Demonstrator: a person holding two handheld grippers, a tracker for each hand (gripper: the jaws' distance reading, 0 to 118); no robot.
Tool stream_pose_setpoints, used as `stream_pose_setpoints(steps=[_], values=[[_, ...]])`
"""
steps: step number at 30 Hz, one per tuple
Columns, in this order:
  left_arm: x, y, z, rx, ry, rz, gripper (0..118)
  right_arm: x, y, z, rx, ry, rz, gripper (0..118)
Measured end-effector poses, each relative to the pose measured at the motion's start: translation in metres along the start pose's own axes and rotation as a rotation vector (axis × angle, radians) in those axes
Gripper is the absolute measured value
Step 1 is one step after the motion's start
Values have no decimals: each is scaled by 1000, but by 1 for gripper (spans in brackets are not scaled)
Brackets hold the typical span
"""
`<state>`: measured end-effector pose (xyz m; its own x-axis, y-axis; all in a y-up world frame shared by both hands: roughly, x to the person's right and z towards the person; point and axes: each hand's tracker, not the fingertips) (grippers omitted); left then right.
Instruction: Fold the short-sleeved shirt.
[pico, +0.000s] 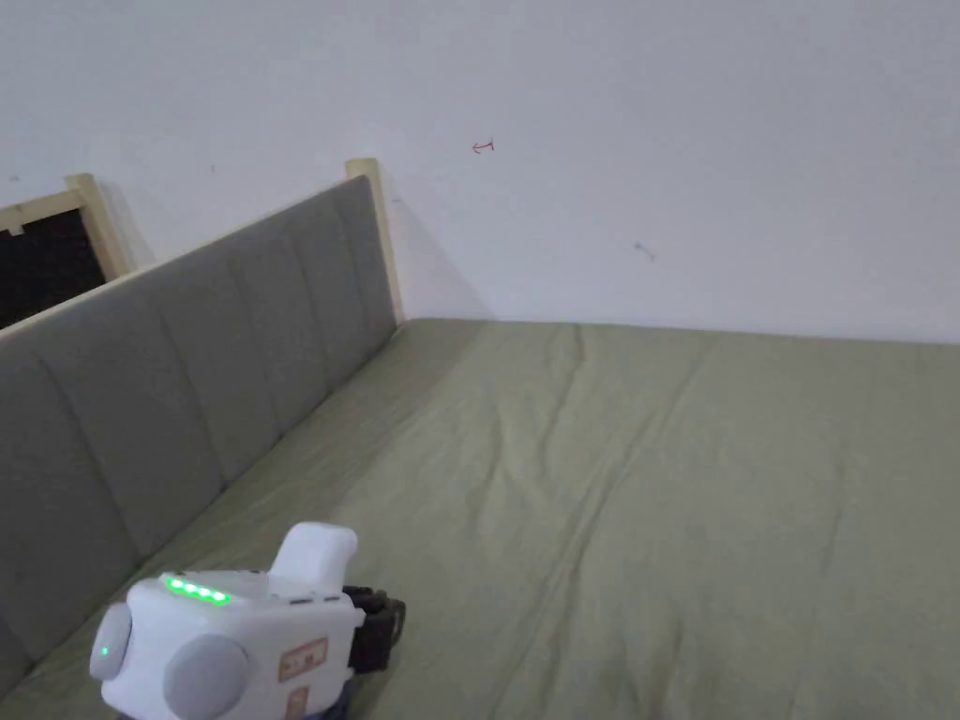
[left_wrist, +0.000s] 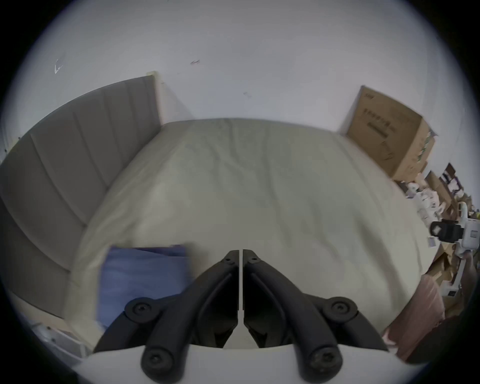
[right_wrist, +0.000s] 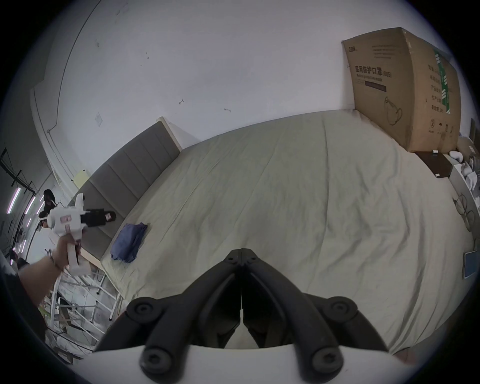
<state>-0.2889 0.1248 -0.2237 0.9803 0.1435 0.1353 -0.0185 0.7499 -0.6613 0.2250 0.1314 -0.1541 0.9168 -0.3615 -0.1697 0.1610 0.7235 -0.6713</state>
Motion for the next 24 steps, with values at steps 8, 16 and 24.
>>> stream_pose_setpoints(steps=[8,16,24], values=[[191,-25,29,427,-100,-83,1,3,17,56,278,-96,61,0],[275,5,77,743,0,-153,1,-7,37,120,688,-251,176,0],[301,-33,94,833,155,-118,1,13,15,98,750,-498,262,0]])
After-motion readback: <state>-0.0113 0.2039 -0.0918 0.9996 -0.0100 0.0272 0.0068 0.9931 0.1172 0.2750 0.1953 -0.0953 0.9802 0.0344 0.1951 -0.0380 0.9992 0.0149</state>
